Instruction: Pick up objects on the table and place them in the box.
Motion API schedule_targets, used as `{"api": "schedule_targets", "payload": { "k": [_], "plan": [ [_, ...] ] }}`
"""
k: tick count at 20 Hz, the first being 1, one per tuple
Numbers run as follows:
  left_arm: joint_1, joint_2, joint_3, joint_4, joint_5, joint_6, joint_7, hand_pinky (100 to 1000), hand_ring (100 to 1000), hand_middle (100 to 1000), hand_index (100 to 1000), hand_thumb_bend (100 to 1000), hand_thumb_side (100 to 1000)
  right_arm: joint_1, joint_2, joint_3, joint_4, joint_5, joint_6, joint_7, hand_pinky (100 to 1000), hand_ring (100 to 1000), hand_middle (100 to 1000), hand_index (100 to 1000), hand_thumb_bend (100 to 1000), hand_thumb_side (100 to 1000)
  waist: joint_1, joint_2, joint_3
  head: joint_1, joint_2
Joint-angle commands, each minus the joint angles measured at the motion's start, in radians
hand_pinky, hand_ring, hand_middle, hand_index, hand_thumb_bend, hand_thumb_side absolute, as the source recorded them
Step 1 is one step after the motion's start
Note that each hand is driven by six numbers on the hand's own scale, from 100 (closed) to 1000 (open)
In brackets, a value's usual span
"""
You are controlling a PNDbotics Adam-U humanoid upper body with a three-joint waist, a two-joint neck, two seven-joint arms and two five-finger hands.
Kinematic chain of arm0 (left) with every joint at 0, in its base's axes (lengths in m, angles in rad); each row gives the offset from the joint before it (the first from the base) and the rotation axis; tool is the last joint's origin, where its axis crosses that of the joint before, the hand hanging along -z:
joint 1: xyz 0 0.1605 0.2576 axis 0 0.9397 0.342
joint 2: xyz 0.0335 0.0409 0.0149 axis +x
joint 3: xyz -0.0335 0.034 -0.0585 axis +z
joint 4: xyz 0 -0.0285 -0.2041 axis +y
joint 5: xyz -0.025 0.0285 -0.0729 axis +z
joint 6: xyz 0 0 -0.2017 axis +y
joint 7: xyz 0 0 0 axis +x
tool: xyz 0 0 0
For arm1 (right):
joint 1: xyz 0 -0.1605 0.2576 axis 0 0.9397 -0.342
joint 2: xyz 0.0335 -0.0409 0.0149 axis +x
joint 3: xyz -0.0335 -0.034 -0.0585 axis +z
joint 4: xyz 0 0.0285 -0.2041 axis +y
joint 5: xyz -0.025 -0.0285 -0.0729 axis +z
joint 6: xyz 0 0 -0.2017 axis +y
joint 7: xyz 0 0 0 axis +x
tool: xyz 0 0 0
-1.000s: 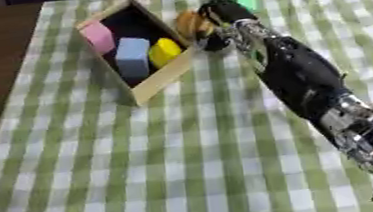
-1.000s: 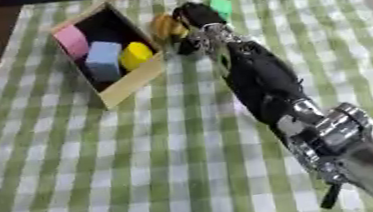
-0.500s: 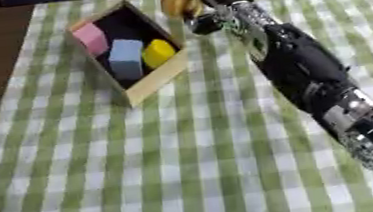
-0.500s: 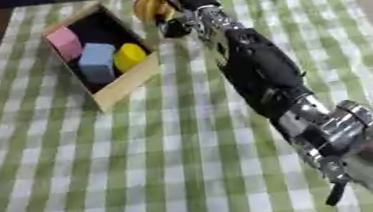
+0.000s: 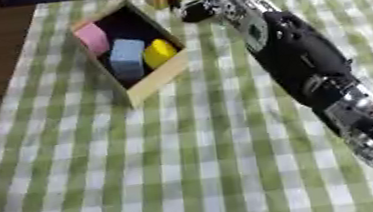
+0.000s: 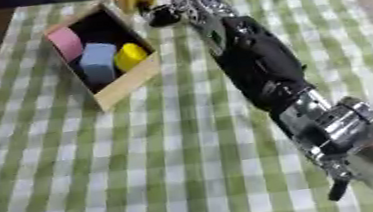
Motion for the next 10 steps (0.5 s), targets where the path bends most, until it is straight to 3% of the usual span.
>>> {"api": "schedule_targets", "payload": {
  "k": [1,10],
  "plan": [
    [-0.013,0.016,0.009,-0.028,0.006,-0.003,0.007,678,569,724,779,110,788,-0.03,0.007,0.013,-0.038,-0.017,-0.008,0.026,810,729,614,310,100,198,0.002,-0.031,0.006,-0.007,0.004],
    [-0.028,0.014,0.012,-0.042,0.021,-0.009,0.023,676,568,723,779,116,776,-0.024,0.075,0.01,0.022,0.005,0.01,0.044,805,728,615,332,100,198,-0.001,-0.03,0.032,-0.028,0.005]
  ]
}}
